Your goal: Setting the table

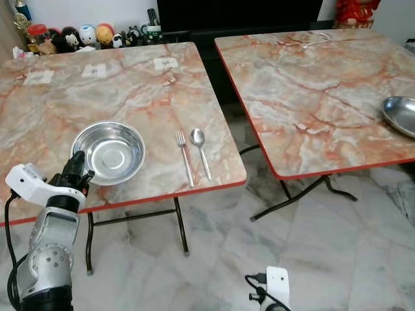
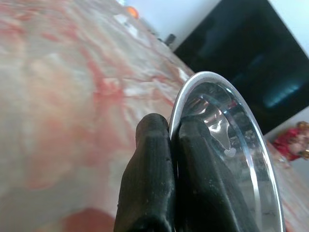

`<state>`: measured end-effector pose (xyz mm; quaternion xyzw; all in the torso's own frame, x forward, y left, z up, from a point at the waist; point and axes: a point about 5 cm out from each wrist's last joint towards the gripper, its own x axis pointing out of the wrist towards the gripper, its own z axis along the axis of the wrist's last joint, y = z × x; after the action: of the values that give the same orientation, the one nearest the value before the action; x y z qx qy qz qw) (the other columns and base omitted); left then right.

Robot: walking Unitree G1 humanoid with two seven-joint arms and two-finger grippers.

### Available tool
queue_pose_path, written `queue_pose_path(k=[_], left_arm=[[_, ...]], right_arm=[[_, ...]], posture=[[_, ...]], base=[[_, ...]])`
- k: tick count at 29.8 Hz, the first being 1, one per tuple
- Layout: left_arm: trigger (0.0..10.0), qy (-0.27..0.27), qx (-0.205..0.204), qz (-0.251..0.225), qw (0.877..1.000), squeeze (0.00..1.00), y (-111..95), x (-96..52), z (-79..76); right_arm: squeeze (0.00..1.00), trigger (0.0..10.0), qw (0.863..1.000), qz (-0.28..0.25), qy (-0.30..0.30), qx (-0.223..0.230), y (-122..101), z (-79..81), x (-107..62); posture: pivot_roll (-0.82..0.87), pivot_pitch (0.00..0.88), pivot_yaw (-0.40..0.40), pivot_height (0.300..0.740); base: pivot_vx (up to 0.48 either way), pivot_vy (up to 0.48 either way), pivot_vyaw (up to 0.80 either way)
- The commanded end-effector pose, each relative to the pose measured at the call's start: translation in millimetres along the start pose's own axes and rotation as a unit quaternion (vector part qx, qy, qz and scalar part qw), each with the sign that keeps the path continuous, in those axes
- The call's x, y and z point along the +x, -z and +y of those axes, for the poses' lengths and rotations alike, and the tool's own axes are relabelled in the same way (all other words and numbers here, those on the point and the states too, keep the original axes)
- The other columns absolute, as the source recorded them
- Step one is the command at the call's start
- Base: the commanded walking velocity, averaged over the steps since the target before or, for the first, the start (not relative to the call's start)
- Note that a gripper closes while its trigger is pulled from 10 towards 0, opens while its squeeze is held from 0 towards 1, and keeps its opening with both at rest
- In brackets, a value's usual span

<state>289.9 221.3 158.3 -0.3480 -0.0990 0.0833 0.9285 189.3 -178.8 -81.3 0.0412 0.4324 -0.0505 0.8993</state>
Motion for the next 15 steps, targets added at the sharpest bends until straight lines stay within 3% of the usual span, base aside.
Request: queue_pose_path(k=[1,15], left_arm=[[10.0,-0.011,0.011,-0.008,1.000,0.00,-3.0,-1.5,3.2],[10.0,0.010,0.018,0.011,1.000,0.00,4.1,-1.5,-6.3]], right_arm=[[0.00,10.0,1.000,-0.001,0.002,-0.004,0.8,-0.6,-0.3],[0.00,10.0,1.000,0.000,0.001,0.004,1.4,1.2,-0.3]], posture=[[0.01,0.108,0.001,0.740],[0.02,0.122,0.005,0.740]], base=[[0.000,0.000,0.80],[0.000,0.000,0.79]])
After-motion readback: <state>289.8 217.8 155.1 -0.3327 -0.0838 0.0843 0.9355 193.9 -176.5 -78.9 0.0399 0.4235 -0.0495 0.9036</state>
